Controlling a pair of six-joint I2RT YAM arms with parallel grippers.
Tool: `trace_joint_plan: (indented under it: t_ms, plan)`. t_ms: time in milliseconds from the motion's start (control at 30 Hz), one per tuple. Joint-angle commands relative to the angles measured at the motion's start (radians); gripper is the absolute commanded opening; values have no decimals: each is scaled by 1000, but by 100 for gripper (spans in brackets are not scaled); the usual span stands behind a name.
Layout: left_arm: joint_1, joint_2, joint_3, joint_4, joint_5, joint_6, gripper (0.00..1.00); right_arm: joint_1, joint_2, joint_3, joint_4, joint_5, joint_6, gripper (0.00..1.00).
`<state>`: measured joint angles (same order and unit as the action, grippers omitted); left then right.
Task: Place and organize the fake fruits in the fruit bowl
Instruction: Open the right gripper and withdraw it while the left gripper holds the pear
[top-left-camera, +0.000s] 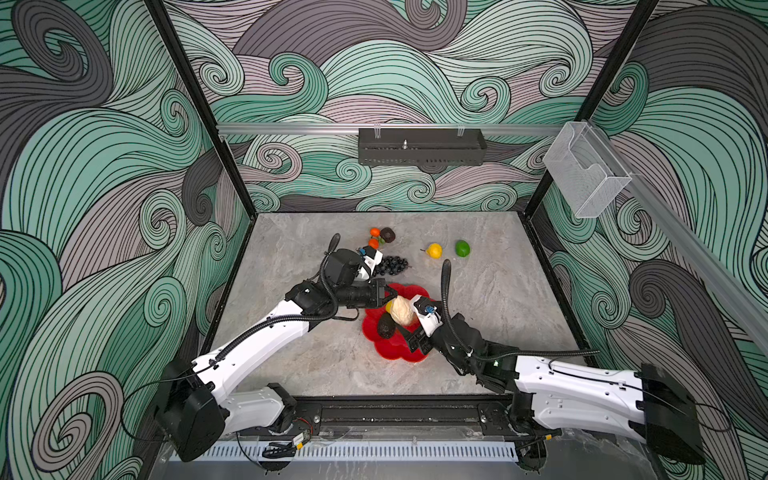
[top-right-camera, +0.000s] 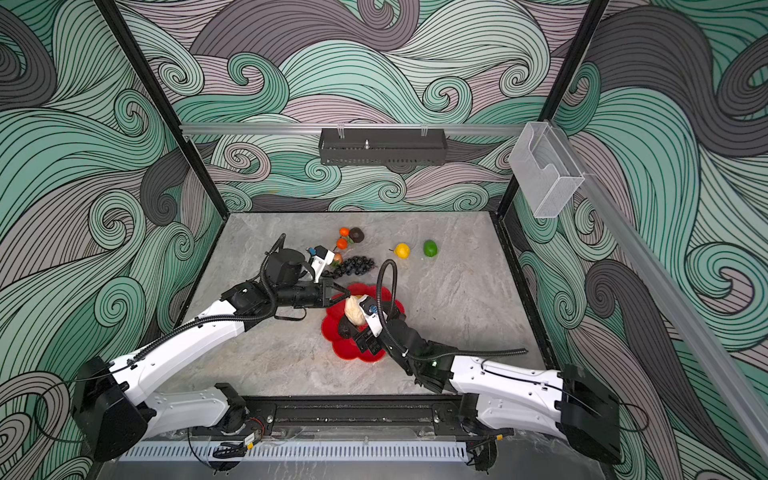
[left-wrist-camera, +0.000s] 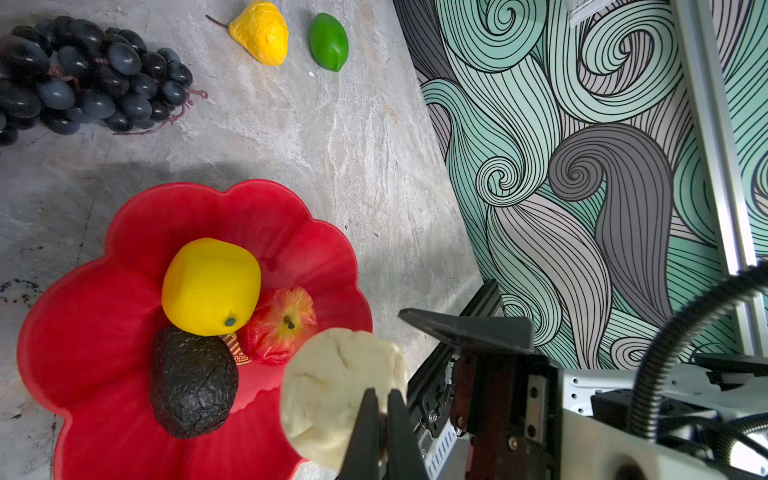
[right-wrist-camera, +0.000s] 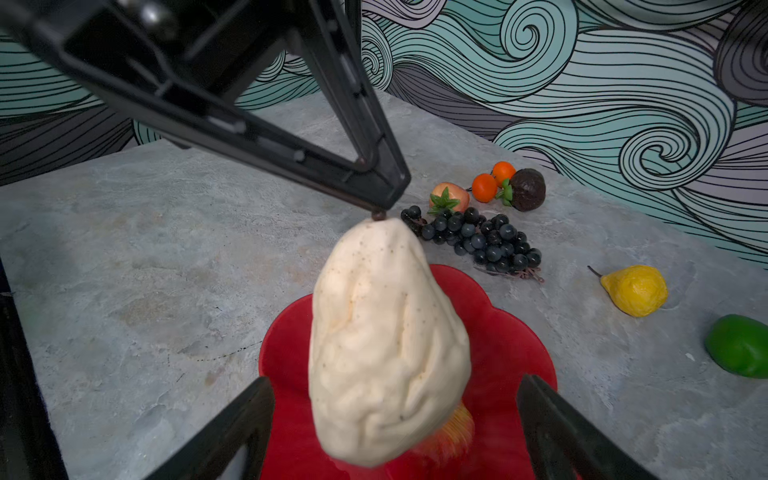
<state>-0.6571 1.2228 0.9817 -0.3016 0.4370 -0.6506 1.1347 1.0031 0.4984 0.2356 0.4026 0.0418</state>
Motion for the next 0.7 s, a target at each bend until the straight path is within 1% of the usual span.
trace_joint_plan:
  t_ms: [0,67,200,300,400,467,667]
  plan:
    - [2,1,40,-41,-5,55,0,-4,-93,18,-76,18,14,98]
    - [-7,-3,31,-57,-37,72,0,-8,-158,6,-118,43,19,100]
    - [-52,-10,-4,-61,-83,116,0,-31,-300,-47,-187,92,51,100]
    - [-108,-1,-11,-71,-140,160,0,-59,-379,-99,-214,131,94,100]
    - [-169,21,-18,-60,-195,198,0,-96,-418,-145,-226,148,132,100]
    - [-194,39,-24,-43,-205,216,0,-114,-428,-166,-226,146,147,100]
    - [-235,91,-44,-4,-235,280,0,-135,-418,-179,-207,144,154,100]
